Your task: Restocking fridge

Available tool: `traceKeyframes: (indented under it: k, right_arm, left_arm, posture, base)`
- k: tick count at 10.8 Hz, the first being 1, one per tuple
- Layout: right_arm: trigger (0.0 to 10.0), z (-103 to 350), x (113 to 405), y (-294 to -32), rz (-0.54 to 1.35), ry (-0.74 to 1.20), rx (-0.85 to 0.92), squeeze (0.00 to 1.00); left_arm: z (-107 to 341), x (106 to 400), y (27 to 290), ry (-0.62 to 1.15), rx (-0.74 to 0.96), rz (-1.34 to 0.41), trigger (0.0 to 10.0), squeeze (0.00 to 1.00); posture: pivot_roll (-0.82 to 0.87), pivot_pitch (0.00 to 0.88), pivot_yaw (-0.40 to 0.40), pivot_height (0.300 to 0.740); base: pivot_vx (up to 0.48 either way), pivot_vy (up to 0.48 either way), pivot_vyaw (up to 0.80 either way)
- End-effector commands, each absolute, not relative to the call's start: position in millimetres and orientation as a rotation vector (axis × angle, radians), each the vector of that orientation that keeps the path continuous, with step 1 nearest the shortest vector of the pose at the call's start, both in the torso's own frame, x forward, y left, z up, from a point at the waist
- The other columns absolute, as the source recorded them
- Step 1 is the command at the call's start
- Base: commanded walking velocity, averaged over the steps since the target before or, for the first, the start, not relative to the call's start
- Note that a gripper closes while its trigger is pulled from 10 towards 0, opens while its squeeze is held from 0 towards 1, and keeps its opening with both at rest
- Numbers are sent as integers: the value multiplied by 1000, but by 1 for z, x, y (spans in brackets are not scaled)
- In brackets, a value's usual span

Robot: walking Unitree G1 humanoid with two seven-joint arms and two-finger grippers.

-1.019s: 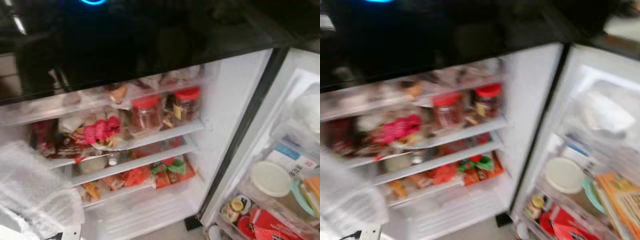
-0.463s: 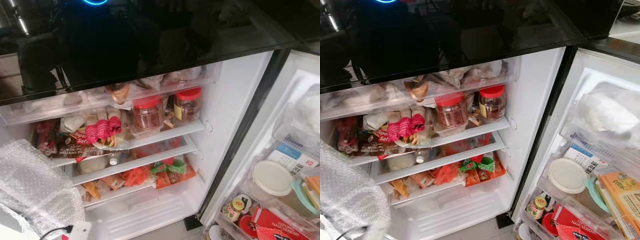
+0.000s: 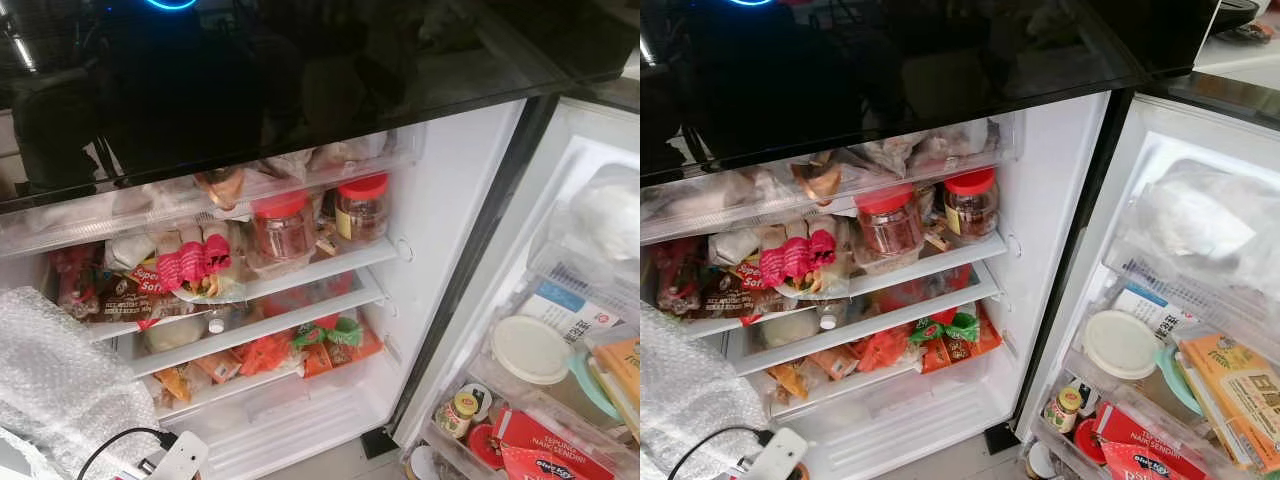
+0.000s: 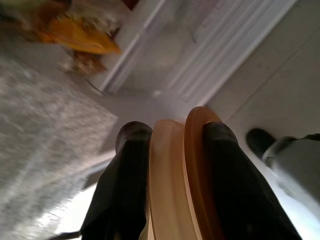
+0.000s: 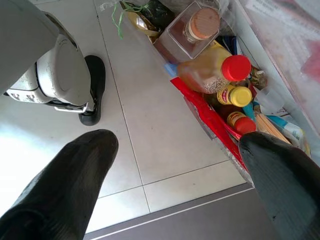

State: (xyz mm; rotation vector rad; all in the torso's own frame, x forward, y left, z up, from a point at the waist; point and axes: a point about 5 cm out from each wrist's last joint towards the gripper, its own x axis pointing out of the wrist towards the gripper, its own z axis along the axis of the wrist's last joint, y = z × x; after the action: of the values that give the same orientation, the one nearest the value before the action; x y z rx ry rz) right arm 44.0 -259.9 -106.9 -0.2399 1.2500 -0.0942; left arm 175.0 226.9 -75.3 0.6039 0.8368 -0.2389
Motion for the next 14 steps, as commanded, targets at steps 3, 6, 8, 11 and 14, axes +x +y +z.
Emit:
traceKeyframes:
  k: [3,6,8,11,14]
  right_arm:
    - [10000,-107,43,-260,-83,1254,-246,0]
    - [10000,-107,44,-261,-81,1255,-248,0]
    - [10000,-107,44,-261,-80,1255,-250,0]
    - [10000,-106,44,-261,-80,1255,-250,0]
    - [10000,-106,46,-262,-78,1248,-248,0]
  left_arm:
    - [-69,178,234,736,650,-127,10000,0]
    - [-12,257,216,370,282,14,10000,0]
    - [-16,260,209,410,-76,17,10000,0]
    - [-24,254,200,470,-444,-78,10000,0]
    - [-13,263,192,373,-547,-129,10000,0]
  posture:
    - [-183,0,13,740]
    - [-176,2,7,740]
    - [-175,2,6,740]
    - [-174,1,4,740]
    - [-168,2,-7,740]
  base:
    - [0,0,0]
    - [0,0,0]
    - [0,0,0]
    - [0,0,0]
    - [0,0,0]
